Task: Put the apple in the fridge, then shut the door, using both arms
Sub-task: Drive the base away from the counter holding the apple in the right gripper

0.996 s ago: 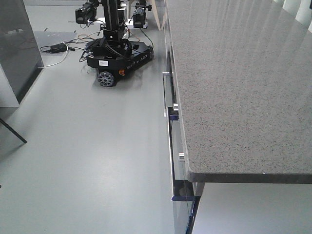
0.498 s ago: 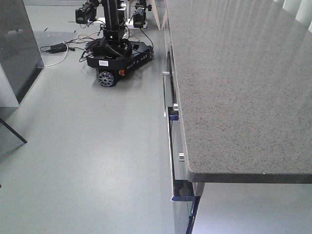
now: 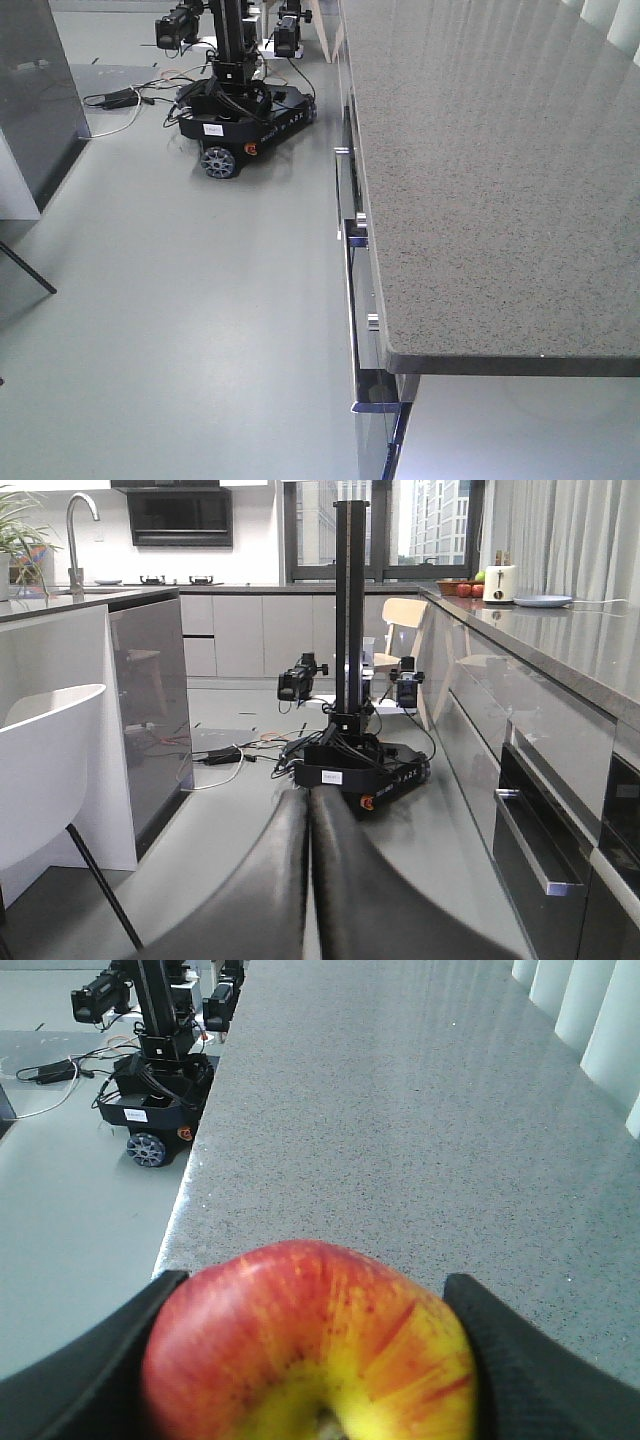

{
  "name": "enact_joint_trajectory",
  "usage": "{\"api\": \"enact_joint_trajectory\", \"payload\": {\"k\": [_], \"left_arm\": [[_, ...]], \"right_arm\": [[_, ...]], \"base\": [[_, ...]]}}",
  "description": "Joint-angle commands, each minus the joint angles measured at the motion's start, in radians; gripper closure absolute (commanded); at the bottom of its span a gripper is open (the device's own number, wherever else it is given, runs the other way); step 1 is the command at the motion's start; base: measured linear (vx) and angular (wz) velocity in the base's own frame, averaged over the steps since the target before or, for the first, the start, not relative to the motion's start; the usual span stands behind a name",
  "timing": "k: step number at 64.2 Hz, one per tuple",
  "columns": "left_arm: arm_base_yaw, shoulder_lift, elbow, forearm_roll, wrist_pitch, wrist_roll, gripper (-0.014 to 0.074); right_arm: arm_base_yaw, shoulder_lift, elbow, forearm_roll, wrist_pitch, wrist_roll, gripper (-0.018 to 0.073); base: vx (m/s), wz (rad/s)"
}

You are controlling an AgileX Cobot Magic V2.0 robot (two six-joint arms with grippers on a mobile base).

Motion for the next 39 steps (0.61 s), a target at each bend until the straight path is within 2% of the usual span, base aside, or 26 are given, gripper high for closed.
{"api": "enact_joint_trajectory", "payload": {"k": [1,21,39], "left_arm": [[-0.006,-0.006,0.028,0.0,-0.075,0.0,0.0601],[-0.006,-0.006,0.028,0.0,-0.075,0.0,0.0601],[-0.006,-0.006,0.028,0.0,-0.075,0.0,0.0601]], "right_arm": [[-0.004,-0.026,-0.032,-0.006,-0.082,-0.002,0.0568],[-0.004,-0.026,-0.032,-0.006,-0.082,-0.002,0.0568],[-0.004,-0.026,-0.032,-0.006,-0.082,-0.002,0.0568]], "base": [[0.0,0.0],[-0.01,0.04],[-0.02,0.26]]}}
